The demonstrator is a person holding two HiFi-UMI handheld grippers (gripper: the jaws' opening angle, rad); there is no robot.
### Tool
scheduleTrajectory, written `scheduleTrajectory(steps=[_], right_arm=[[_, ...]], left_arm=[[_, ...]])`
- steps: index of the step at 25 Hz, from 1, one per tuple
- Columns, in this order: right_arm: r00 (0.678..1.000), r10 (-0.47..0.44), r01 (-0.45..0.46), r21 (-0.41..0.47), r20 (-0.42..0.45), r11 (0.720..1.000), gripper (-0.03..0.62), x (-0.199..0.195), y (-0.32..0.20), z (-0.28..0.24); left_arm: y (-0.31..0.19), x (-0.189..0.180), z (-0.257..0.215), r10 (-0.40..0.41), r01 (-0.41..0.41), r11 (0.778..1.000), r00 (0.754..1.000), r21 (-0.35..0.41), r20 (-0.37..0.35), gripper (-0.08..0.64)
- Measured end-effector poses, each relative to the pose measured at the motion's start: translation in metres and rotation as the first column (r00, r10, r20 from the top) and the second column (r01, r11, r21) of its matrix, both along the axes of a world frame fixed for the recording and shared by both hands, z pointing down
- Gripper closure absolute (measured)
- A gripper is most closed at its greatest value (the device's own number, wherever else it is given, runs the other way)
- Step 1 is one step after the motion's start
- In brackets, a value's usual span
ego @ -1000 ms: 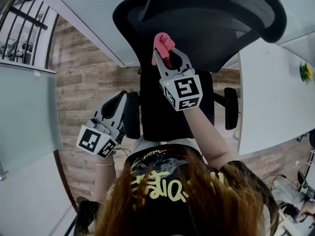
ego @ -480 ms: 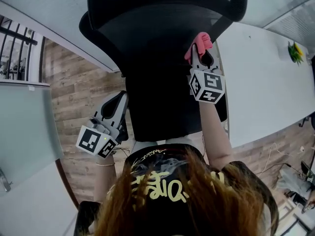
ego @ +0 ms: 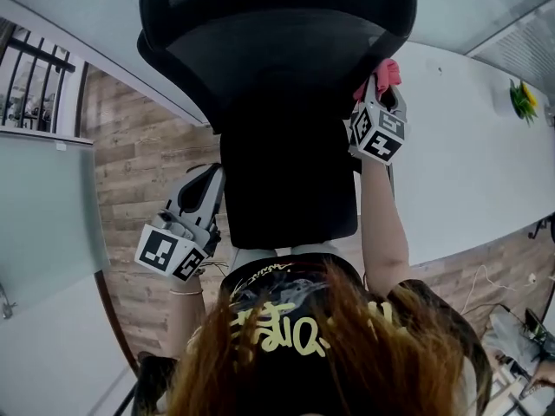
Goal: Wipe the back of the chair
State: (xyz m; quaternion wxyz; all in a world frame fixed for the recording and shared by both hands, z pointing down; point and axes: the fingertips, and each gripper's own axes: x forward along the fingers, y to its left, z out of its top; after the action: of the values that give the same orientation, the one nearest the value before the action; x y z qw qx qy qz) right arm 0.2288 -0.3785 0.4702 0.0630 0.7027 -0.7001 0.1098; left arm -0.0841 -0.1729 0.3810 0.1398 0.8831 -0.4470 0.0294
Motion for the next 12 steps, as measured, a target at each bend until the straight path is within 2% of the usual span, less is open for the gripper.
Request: scheduleTrajectory(steps=[5,8,12], right_arm=[[1.000,0.008,-0.009,-0.038,-0.026,0.999,0.525,-0.006,-0.018,0.002],[1.000,0.022,-0.022,-0.080,0.002,0.997,0.526,-0.010,-0.023,0.012],[0.999,0.015,-0.017,-0.068,-0.029,0.998,0.526,-0.011,-0.024,0.022]], left_arm=[[0.009,-0.007,-0.001,-0.040,0.040,0.999,0.999,-0.002,0.009,0.568],[0.012,-0.008,-0.001,-0.056,0.056,0.998,0.998,0.000,0.007,0.567],[0.015,-0.011,0.000,-0.071,0.071,0.997,0.997,-0.003,0.006,0.566]])
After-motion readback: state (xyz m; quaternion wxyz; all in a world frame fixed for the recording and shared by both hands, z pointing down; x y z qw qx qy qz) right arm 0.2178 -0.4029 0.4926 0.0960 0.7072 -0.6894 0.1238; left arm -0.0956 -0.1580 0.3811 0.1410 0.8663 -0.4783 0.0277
